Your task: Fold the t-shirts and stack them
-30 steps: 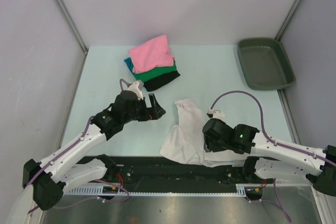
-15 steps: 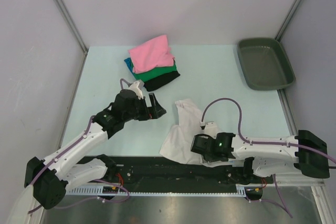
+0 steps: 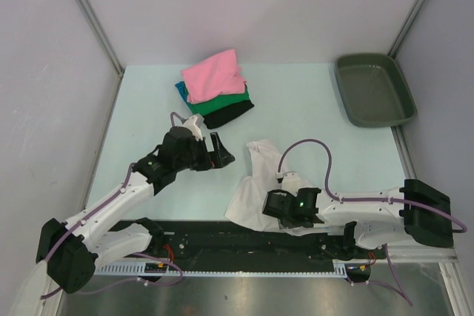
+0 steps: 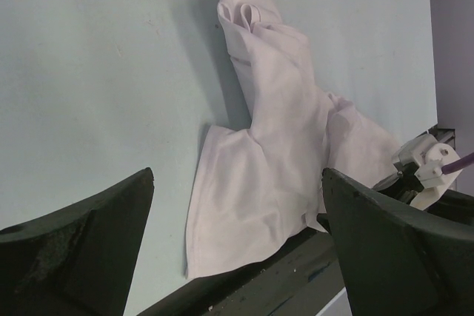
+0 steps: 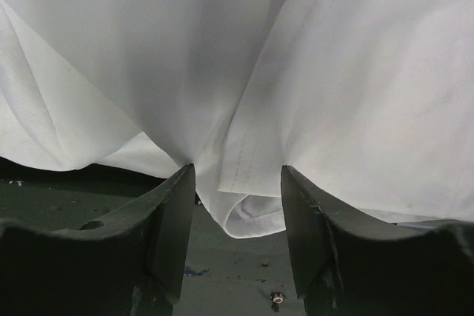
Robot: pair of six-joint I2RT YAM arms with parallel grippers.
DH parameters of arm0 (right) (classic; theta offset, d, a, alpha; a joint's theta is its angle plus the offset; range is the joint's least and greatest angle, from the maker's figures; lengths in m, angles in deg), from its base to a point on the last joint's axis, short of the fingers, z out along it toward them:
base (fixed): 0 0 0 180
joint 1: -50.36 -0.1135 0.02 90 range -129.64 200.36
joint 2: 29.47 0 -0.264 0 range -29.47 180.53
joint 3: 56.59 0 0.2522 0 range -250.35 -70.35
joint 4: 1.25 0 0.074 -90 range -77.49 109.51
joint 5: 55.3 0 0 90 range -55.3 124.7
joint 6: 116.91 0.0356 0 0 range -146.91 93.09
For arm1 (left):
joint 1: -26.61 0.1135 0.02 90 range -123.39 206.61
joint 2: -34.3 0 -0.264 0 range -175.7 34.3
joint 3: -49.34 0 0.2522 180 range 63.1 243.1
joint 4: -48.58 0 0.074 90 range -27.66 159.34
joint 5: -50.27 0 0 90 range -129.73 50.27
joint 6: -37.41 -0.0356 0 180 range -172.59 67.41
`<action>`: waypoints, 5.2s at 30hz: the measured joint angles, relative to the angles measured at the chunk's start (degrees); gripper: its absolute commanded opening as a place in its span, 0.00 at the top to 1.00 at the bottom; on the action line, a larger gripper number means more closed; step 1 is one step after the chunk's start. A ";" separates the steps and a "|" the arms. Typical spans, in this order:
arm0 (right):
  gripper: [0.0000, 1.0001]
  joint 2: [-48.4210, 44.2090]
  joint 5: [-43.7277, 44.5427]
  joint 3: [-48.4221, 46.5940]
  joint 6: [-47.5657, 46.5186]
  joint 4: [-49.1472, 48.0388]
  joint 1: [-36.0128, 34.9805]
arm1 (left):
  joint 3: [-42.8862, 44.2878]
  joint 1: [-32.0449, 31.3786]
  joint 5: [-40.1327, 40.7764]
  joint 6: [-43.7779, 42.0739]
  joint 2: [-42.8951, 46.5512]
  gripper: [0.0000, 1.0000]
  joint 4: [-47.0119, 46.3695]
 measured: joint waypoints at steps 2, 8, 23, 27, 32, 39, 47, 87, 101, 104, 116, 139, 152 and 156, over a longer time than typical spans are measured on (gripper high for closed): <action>0.46 0.66 0.04 0.00 0.02 -0.22 -0.13 | -0.22 0.07 -0.15 0.00 -0.17 0.00 -0.07; 0.59 2.01 0.37 0.00 0.07 -0.15 -0.87 | -0.90 0.44 -0.37 0.00 -0.17 0.01 -0.24; 1.00 1.73 4.76 1.73 2.86 3.26 -1.01 | -1.51 0.96 -0.79 0.00 0.31 0.01 -1.11; 1.00 -3.15 7.43 -0.15 2.12 6.67 0.37 | -1.44 1.14 -1.05 -0.04 0.57 0.01 -1.01; 1.00 -11.47 13.73 -14.60 -4.33 10.29 7.48 | 1.79 1.25 -1.88 -0.07 0.50 0.02 0.83; 1.00 -17.73 22.27 -38.45 -20.63 9.49 23.98 | 8.46 1.29 -4.81 -0.04 0.04 0.05 0.24; 1.00 -19.12 31.04 -48.85 -28.63 11.41 33.51 | 12.87 0.61 -6.49 -0.07 -5.90 0.07 -0.76; 1.00 -28.13 15.69 -36.09 -30.84 9.57 57.81 | 55.95 -12.98 -6.80 -10.12 -71.01 1.00 3.76; 1.00 -30.67 11.26 -35.89 -31.15 8.07 58.05 | 51.65 -8.02 4.44 -11.10 -40.50 1.00 11.63; 1.00 -30.58 10.21 -35.89 -31.26 7.41 58.05 | 47.06 -5.33 8.68 -10.95 -23.65 1.00 8.96; 1.00 -28.33 5.16 -32.61 -31.19 5.60 58.05 | 2.38 -12.74 15.67 3.54 -5.09 1.00 7.02; 1.00 -30.42 1.49 -30.25 -32.61 5.70 58.05 | 1.05 -16.92 20.90 13.00 2.16 0.00 12.22; 1.00 -31.50 1.38 -27.28 -32.81 5.66 58.05 | 2.23 -17.05 12.96 10.45 -21.44 0.20 6.43; 1.00 -32.37 1.55 -26.18 -33.16 5.55 58.05 | 2.62 -17.03 12.81 10.03 -22.49 0.25 6.27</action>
